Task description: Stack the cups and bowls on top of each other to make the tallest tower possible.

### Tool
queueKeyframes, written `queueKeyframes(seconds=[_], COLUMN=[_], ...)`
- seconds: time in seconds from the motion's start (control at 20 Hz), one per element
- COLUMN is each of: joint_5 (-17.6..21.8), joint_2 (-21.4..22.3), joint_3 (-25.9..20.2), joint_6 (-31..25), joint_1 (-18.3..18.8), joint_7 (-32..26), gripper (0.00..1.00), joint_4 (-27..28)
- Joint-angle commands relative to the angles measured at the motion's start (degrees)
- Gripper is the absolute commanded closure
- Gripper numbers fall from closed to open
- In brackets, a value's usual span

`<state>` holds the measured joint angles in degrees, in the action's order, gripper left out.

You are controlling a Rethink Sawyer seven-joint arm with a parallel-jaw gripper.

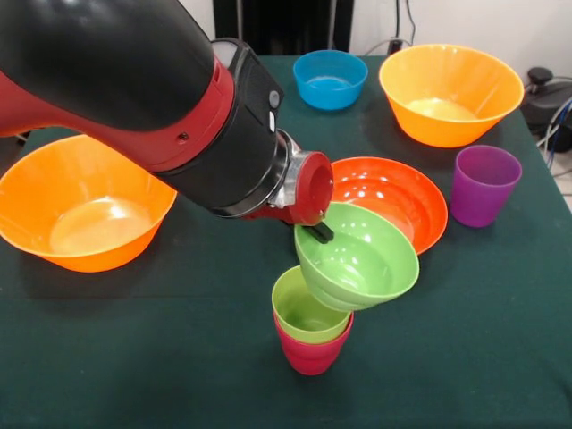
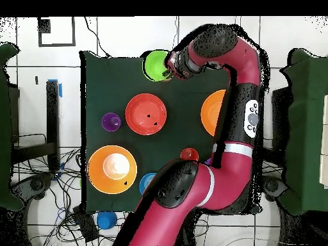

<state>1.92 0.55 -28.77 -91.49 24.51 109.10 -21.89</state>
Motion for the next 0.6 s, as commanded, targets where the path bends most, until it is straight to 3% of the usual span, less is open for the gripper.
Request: queueKeyframes(seconds=[0.05,0.6], joint_5=[4.3,5.1], joint_2=[-0.5,0.5], joint_3=[-4.6,-3.1], joint_6=[-1.7,-2.0], joint_1=[-1.2,-0.5], joint_7=[-4.7,-7.0], gripper=[1.0,1.0], joint_4=[1.2,0.6])
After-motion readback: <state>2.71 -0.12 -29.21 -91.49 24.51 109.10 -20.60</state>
